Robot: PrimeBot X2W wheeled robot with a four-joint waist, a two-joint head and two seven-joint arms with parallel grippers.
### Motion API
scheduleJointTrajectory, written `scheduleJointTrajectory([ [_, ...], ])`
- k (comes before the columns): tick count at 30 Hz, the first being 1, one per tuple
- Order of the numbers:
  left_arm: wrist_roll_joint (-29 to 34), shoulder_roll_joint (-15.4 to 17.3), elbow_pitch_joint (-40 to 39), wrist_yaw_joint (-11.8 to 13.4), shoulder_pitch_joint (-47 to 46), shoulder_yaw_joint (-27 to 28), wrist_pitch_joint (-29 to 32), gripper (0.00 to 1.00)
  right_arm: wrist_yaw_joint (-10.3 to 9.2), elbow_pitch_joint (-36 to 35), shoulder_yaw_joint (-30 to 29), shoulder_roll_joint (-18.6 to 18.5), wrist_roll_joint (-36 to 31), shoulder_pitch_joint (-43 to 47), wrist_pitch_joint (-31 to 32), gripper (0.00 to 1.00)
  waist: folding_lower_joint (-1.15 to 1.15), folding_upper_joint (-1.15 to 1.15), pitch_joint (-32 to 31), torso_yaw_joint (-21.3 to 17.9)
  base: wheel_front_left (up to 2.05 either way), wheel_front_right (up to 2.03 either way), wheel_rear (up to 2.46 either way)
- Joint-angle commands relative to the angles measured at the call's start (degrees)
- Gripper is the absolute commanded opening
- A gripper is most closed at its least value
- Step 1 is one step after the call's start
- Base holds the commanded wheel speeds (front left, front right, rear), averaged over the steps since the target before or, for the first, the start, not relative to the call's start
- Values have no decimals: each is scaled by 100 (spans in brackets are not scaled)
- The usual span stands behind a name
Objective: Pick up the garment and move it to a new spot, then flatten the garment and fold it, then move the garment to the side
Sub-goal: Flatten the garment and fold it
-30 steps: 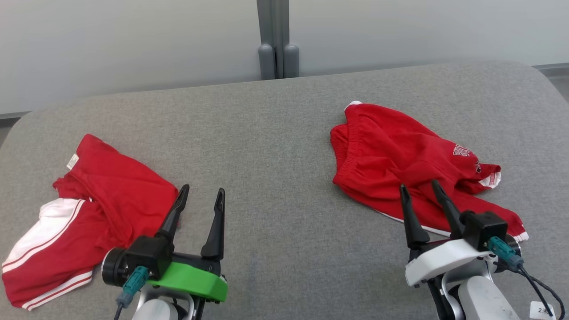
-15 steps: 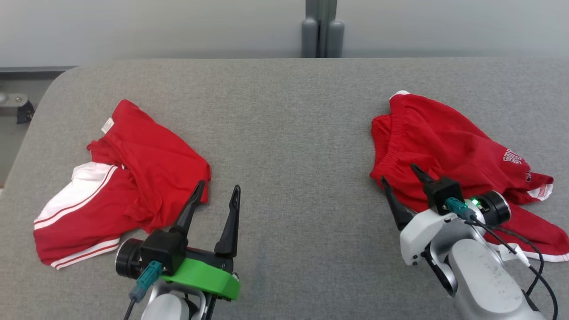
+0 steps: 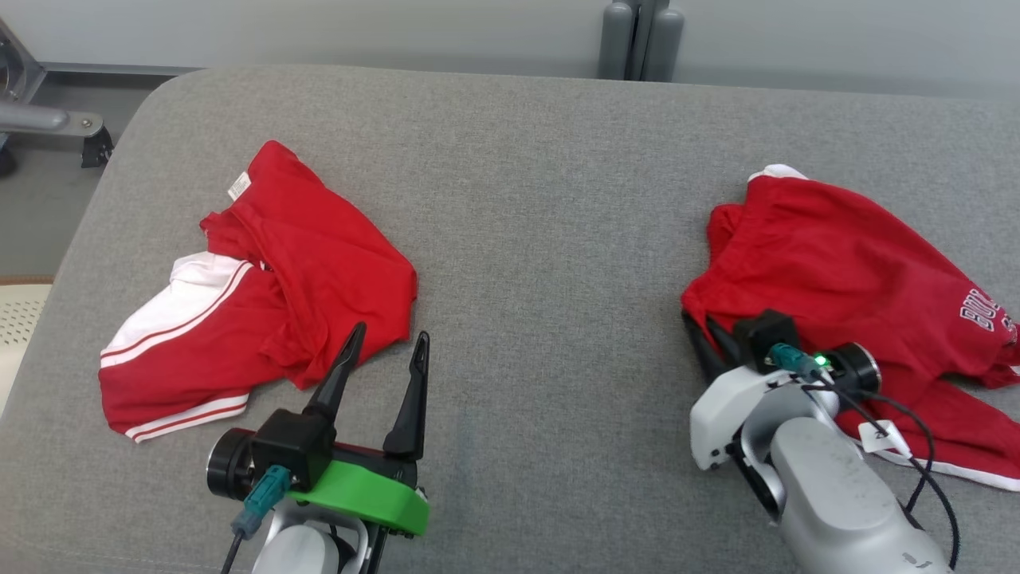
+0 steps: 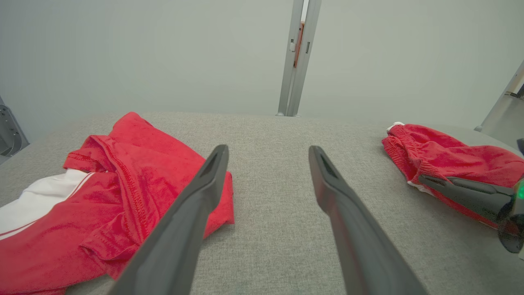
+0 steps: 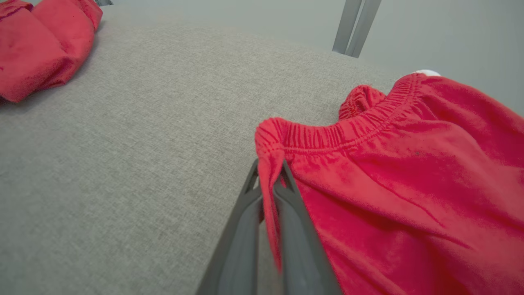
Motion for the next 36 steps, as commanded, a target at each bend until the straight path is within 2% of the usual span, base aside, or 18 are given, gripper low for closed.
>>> scheduleJointTrajectory([
  [1,5,12,16,22,-83,23,3,100,0,-43,278,73,232,-20,-65,0,0,0,-79,-95,0,0,0],
  [7,-32,12,30,33,-70,3,4,100,0,-755,1746,91,1795,186,-29,0,0,0,-174,-269,0,0,0],
  [11,-29,12,4,37,-92,-18,3,100,0,-1396,2411,-353,2868,142,252,0,0,0,-140,-332,0,0,0],
  [12,-37,12,-14,35,-122,-45,3,100,0,-1486,2499,-568,3116,2,320,0,0,0,-85,-325,0,0,0],
  [19,-46,12,-5,10,-242,-159,3,100,0,-1052,2697,-902,3612,-475,550,0,0,0,106,-201,0,0,0],
  [25,-50,12,27,13,-282,-165,3,100,0,-437,3038,-935,3708,-832,563,0,0,0,170,-136,0,0,0],
  [26,-51,12,32,19,-284,-162,3,100,0,-326,3110,-942,3623,-914,496,100,0,0,173,-142,0,0,0],
  [32,-49,12,79,45,-271,-113,3,100,0,146,3303,-828,3327,-1189,92,100,0,0,107,-330,0,0,0],
  [36,-12,12,111,31,-234,-41,3,100,0,194,3300,-801,3026,-1262,-118,100,0,0,-1,-544,0,0,0],
])
